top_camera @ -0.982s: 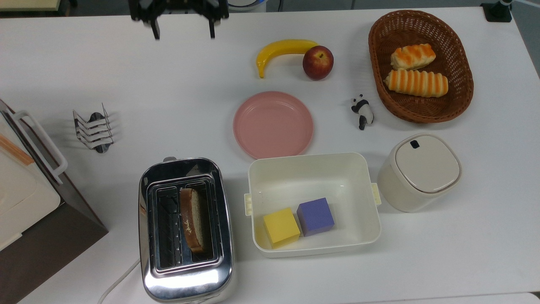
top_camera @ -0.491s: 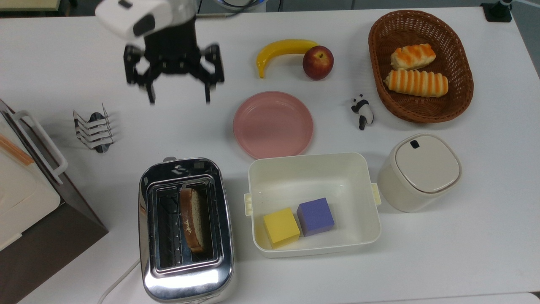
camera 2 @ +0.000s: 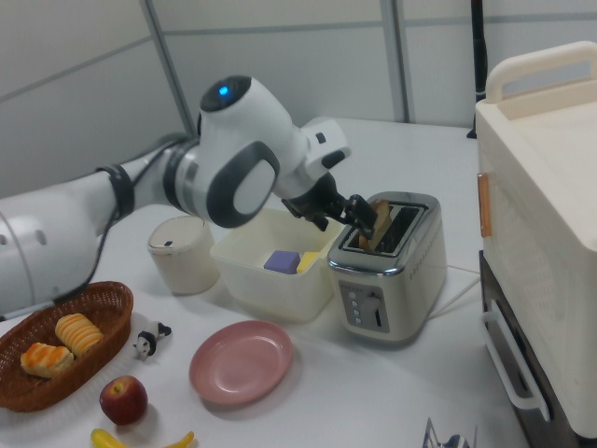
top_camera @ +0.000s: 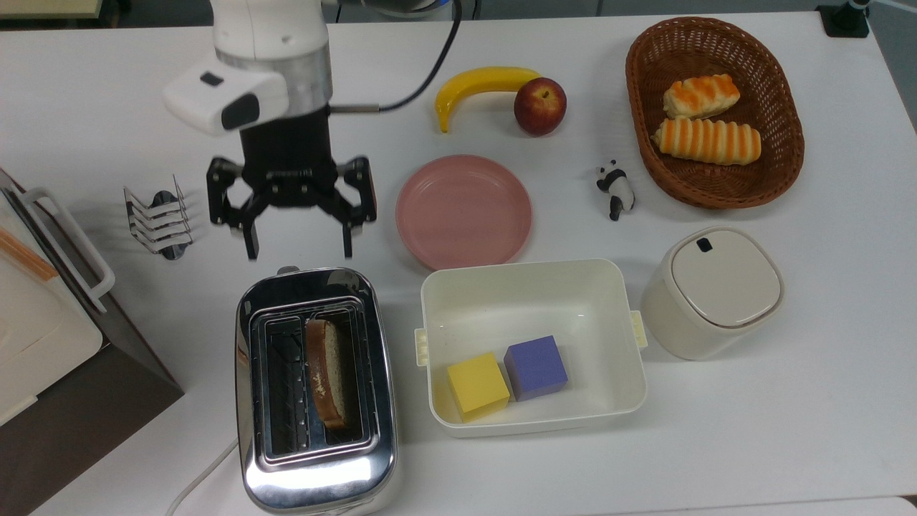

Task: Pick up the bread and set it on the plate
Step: 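Move the open gripper over the toaster and lower onto the bread slice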

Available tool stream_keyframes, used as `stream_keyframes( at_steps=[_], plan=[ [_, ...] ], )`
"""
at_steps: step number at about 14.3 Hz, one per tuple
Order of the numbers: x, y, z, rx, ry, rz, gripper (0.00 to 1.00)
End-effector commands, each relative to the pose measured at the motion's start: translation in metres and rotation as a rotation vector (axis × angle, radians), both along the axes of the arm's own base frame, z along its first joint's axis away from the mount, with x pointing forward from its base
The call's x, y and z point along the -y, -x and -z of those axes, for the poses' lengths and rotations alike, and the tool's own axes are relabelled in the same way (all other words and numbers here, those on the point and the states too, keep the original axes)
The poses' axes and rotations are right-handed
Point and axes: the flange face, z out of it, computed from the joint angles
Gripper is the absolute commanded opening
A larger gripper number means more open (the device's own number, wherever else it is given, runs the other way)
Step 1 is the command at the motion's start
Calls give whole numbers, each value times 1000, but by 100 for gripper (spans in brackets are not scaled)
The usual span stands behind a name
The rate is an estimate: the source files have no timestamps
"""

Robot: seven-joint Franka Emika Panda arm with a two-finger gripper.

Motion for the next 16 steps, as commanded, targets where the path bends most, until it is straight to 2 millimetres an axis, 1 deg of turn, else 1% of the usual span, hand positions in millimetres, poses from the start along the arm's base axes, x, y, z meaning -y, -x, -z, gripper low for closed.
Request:
stream_keyframes(
  at_steps=[1, 3, 6, 7, 8, 9, 10, 11, 13, 16],
  plan=[
    [-1, -20, 30, 79, -16, 15, 100],
    [-4, -27, 43, 105, -18, 12, 100],
    [-9, -34, 55, 147, -19, 5, 89],
    [-9, -36, 56, 165, -18, 5, 83],
    [-9, -37, 57, 177, -18, 4, 72],
    [-11, -37, 57, 184, -19, 1, 51],
    [-11, -37, 57, 184, -19, 1, 34],
    [-11, -37, 57, 184, -19, 1, 25],
    [-11, -38, 54, 190, -19, 1, 0],
    [-11, -38, 39, 214, -16, -2, 0]
  ],
)
